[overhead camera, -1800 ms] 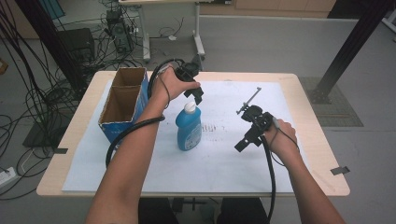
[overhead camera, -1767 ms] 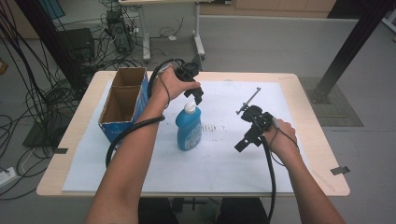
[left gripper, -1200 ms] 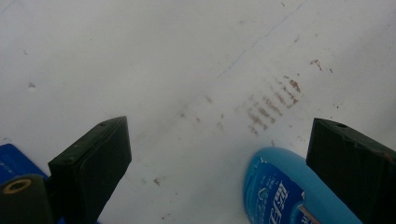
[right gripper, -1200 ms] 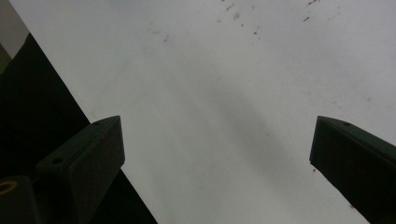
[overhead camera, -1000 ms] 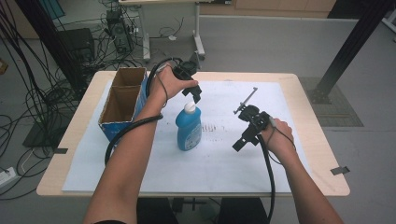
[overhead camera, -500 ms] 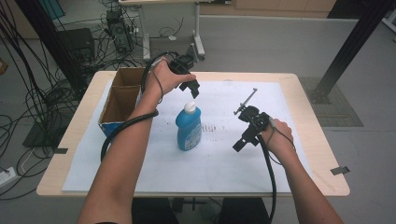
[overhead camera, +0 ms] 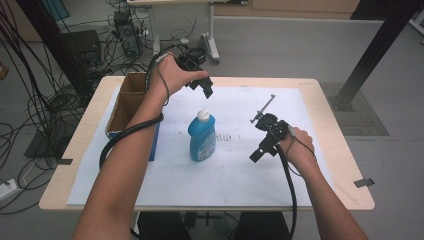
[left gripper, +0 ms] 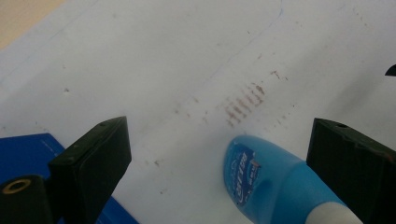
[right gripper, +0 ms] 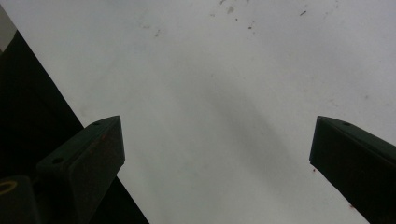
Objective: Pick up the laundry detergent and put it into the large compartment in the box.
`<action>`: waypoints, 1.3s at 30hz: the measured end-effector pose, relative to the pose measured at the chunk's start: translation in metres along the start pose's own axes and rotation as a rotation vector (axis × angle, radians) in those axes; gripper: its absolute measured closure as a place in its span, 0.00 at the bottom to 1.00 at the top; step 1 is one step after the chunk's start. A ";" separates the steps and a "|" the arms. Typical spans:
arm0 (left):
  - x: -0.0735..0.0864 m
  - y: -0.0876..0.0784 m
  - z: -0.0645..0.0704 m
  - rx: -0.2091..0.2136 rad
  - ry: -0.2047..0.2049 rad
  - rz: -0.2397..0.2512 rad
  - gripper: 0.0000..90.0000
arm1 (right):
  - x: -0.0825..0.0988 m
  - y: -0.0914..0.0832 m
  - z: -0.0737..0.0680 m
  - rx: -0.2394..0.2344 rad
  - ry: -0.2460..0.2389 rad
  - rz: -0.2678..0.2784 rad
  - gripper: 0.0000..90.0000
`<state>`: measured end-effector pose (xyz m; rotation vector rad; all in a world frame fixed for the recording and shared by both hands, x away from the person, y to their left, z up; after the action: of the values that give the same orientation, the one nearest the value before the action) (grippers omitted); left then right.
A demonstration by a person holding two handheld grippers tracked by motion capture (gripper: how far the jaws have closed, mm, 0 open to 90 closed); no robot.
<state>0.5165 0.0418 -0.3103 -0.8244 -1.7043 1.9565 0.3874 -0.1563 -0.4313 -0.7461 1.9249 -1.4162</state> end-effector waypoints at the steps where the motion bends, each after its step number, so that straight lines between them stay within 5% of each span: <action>1: 0.001 -0.002 0.001 -0.005 0.004 0.003 0.07 | 0.000 0.000 0.000 -0.001 -0.004 0.000 0.03; 25: 0.025 -0.036 0.041 0.012 0.049 0.031 0.06 | -0.002 -0.001 -0.003 0.022 -0.016 -0.006 0.03; 39: 0.039 -0.046 0.071 0.009 0.115 0.015 0.07 | -0.002 0.000 -0.006 0.026 -0.018 -0.016 0.03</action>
<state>0.4370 0.0226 -0.2663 -0.9305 -1.6263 1.8867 0.3845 -0.1513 -0.4294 -0.7611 1.8874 -1.4358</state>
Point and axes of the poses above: each handheld gripper's, and its own axes: y roughly forward along the jaws, x roughly out of its underside, z roughly to its right, the point moved 9 cm from there along y, roughly forward along the jaws, and after that the axes turned 6 degrees about -z, right-handed, at the moved point
